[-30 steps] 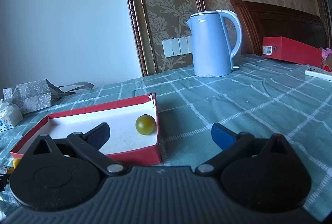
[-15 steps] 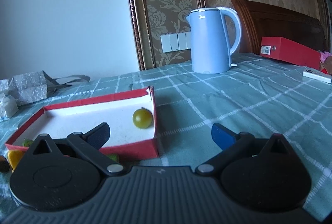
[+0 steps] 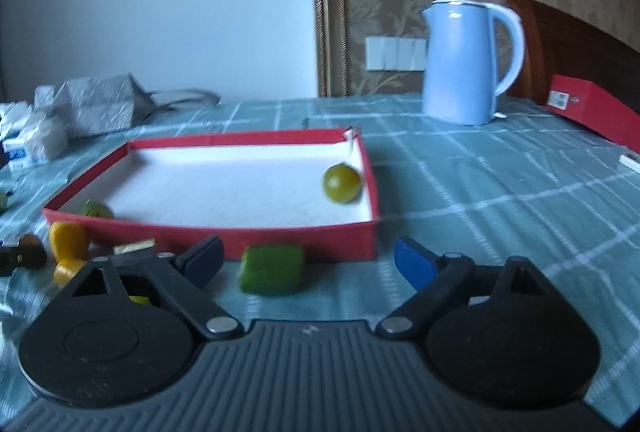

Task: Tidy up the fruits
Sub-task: 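Grasp the charred black block with the left gripper while the right grasps the square green cucumber chunk, then lift the black block with the left gripper while the right carries the green chunk toward the box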

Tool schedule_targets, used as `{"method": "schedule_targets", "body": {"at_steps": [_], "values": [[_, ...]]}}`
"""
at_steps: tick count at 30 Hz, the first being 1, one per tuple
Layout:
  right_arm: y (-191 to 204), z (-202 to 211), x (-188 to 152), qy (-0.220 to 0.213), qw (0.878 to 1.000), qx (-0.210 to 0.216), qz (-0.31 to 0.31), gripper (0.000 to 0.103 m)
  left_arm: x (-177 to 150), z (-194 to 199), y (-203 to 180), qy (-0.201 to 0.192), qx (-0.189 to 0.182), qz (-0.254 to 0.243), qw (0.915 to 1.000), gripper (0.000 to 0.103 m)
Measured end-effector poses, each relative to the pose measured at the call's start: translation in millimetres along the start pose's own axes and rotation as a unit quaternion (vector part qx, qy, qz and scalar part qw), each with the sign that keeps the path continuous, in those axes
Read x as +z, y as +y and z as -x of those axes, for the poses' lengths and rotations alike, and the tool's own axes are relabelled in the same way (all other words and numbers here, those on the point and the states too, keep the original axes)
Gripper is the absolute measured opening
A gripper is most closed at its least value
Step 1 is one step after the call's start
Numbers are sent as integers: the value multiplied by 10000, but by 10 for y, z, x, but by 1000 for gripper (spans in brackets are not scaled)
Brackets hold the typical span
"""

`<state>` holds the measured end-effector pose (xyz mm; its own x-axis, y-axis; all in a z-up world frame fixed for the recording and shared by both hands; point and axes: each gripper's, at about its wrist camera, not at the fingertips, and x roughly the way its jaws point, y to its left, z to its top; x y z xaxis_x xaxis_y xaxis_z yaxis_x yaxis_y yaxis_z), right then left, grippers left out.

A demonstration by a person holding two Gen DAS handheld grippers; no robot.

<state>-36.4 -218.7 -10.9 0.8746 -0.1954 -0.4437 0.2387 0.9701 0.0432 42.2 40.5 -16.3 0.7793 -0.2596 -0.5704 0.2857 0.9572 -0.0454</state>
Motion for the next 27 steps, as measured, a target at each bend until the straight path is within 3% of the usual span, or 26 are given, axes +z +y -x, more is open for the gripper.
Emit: {"method": "schedule_targets", "body": {"at_steps": [9,16,23,25,27], "values": [[165,-172,26,369,9991,-118,165,85,-4,6,-7,23,-45,29,10000,31],[109,-372,38,821,9965,-137,-90,78,-2,7,-6,29,-51,37,10000,31],[150,-410,52,810,9967,-91,41,54,-8,1,-12,23,-32,1,10000,31],[153,-398,60,776,9969,-103,49,40,-8,1,-12,22,-34,4,10000,31],[131,-381,62,731,9973,-70,-17,37,-8,1,-12,21,-31,-1,10000,31]]}}
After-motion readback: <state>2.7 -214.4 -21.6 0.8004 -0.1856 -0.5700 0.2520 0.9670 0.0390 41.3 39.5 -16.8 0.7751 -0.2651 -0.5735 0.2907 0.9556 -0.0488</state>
